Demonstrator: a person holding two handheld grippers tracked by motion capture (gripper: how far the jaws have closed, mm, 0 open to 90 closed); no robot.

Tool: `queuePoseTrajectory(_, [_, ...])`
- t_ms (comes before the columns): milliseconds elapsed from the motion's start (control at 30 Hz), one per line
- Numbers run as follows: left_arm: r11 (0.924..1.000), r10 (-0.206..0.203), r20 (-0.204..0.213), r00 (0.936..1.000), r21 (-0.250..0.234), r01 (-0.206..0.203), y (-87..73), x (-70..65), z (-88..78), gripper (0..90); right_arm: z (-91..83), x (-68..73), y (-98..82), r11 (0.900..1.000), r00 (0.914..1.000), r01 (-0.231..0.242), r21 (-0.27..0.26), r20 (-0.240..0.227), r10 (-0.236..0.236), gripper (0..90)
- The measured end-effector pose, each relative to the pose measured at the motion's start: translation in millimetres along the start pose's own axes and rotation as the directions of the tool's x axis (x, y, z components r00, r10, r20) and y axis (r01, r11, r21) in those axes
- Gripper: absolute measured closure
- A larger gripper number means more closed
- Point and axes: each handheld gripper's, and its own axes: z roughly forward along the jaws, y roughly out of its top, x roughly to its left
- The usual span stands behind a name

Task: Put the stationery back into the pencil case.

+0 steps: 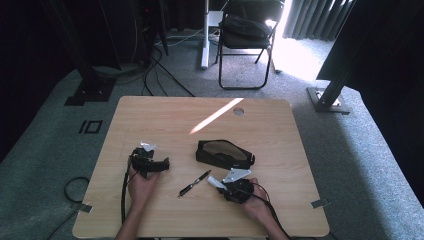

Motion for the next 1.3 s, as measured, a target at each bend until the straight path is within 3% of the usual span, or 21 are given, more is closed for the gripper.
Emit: queuePoseTrajectory(1300, [1.0, 0.0, -0.001, 1.0, 0.0, 0.0, 0.1, -0.1, 0.1, 1.3, -29.0, 9.7, 17.8, 0.995, 0.999, 0.043, -0.089, 0.013, -0.042, 71.0])
